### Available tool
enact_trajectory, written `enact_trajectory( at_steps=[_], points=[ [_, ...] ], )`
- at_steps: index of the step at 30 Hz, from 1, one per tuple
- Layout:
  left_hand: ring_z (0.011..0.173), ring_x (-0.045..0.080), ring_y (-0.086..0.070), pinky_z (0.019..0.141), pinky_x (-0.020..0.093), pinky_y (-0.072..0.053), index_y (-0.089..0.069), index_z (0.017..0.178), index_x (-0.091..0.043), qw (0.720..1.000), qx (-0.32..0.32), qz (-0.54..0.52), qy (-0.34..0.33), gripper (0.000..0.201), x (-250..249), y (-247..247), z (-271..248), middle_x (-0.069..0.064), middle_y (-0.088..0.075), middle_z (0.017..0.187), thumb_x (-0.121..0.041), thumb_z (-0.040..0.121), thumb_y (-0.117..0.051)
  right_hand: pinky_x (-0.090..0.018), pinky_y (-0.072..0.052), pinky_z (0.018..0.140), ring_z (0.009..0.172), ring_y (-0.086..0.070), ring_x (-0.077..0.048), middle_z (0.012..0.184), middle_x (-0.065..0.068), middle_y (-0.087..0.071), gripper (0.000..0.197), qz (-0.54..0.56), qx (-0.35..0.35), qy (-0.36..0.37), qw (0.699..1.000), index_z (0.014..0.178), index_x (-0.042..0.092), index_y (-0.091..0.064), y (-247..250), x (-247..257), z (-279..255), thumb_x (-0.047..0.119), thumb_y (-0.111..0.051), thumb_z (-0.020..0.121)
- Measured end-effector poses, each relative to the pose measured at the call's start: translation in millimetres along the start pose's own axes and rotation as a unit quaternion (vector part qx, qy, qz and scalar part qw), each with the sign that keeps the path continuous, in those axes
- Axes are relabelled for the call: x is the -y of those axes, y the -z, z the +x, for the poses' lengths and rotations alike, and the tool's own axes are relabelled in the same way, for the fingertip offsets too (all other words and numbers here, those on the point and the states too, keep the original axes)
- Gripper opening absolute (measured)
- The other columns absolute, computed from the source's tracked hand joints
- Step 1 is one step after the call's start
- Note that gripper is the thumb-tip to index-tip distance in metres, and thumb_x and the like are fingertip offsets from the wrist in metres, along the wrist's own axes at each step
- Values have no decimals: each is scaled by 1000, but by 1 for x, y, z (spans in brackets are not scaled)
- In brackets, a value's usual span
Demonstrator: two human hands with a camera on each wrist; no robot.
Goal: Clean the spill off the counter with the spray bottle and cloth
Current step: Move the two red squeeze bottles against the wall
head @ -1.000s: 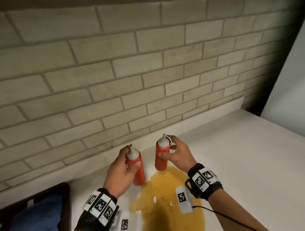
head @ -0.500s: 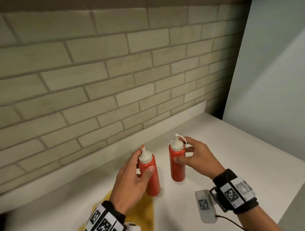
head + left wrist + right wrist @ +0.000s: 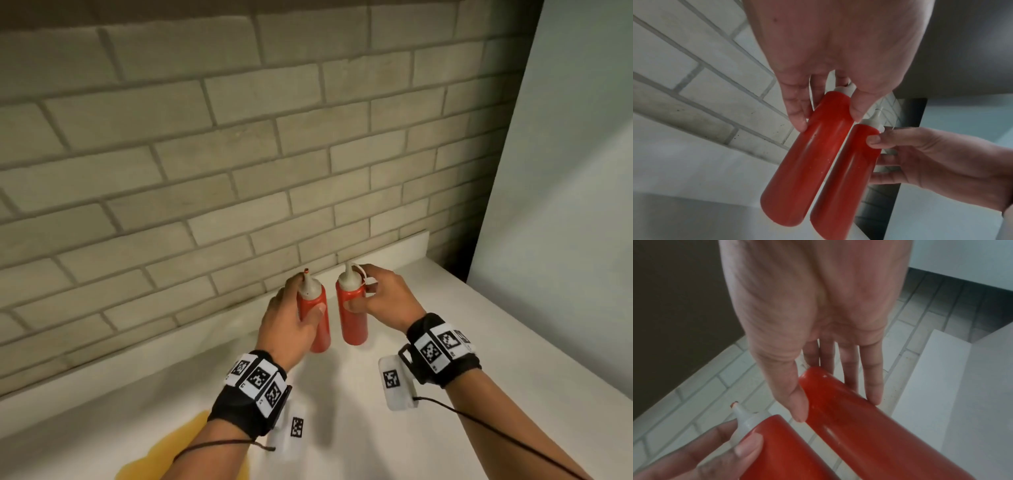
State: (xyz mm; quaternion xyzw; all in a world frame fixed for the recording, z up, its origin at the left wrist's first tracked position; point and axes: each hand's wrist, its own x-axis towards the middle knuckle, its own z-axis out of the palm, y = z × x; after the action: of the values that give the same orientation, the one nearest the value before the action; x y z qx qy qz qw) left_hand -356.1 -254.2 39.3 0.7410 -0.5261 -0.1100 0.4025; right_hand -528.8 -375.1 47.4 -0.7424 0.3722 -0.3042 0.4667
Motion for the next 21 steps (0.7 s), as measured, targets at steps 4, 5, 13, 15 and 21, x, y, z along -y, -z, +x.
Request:
enact_trajectory(
  at_steps=[4, 5, 13, 15, 21],
  points=[
    [118, 21, -57, 100, 44, -46, -35, 138, -40, 999, 8, 18, 26, 59, 1, -21, 39, -5, -60, 130, -43, 85, -62, -24, -53, 75, 92, -66, -9, 106, 12, -68, 60, -7, 1, 6, 1000, 117, 27, -64, 7, -13, 40, 23, -84, 60],
    [118, 21, -57, 99, 44, -47, -36, 137, -40, 999, 7, 20, 32, 59, 3, -26, 49, -5, -61, 130, -43, 84, -62, -21, -51, 73, 91, -66, -8, 105, 13, -68, 58, -6, 2, 6, 1000, 116, 27, -64, 8, -15, 49, 22, -84, 62],
    [120, 27, -57, 99, 44, -48, -40, 140, -29, 998, -12, 35, 54, 61, 22, -64, 109, 5, -60, 130, -28, 85, -66, -29, -53, 79, 90, -64, -11, 100, 11, -68, 52, -28, 13, -11, 999, 108, 29, -67, -1, -44, 114, 17, -85, 61],
    [119, 27, -58, 98, 45, -49, -41, 139, -30, 997, -14, 40, 65, 60, 27, -73, 120, 4, -61, 130, -26, 85, -66, -35, -54, 85, 90, -64, -12, 98, 12, -68, 53, -41, 10, -19, 999, 108, 30, -68, -7, -53, 126, 18, -85, 59],
    [117, 30, -59, 94, 44, -50, -42, 139, -29, 993, -11, 57, 99, 59, 39, -94, 144, 7, -60, 130, -22, 85, -65, -41, -53, 91, 95, -65, -15, 102, 11, -70, 58, -54, 10, -43, 998, 111, 36, -66, -18, -73, 152, 24, -83, 57]
  ],
)
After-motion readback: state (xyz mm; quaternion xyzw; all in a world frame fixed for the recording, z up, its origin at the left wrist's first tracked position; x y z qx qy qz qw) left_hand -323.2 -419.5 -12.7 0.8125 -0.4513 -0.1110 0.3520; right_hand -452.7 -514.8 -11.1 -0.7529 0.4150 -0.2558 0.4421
